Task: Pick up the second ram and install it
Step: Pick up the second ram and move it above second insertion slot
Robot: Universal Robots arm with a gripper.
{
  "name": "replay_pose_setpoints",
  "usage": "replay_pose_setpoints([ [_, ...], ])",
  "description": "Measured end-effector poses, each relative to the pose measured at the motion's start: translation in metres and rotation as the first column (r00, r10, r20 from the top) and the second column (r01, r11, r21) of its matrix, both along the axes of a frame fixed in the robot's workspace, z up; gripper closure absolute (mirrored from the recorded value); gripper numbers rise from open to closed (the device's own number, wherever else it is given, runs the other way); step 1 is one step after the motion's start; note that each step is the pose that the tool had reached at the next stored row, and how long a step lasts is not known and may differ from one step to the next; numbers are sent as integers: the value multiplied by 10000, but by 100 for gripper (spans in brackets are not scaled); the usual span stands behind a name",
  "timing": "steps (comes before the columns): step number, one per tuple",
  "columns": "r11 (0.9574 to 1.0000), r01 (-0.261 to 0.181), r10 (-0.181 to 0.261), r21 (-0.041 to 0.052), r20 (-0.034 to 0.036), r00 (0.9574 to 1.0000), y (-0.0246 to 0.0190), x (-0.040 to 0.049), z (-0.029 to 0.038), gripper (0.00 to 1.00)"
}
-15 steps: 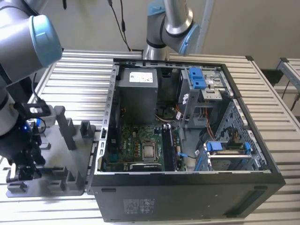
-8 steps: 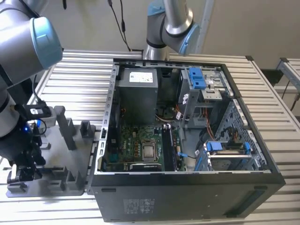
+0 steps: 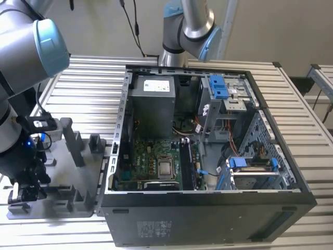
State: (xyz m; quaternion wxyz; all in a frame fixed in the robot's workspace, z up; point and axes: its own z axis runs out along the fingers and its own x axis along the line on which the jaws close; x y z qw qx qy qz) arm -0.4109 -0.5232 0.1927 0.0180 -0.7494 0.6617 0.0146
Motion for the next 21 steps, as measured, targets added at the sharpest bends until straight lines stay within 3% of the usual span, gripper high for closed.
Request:
replay_pose_setpoints([
  [5,10000,0,0,-1,0,10000,0,0,-1,60],
  [6,10000,0,0,0,0,10000,0,0,-2,67],
  [10,10000,0,0,0,0,10000,0,0,-3,69],
  [11,10000,0,0,0,0,10000,0,0,-3,76],
  [18,10000,0,0,-1,0,10000,0,0,-5,76],
  [21,10000,0,0,0,0,10000,0,0,-6,85],
])
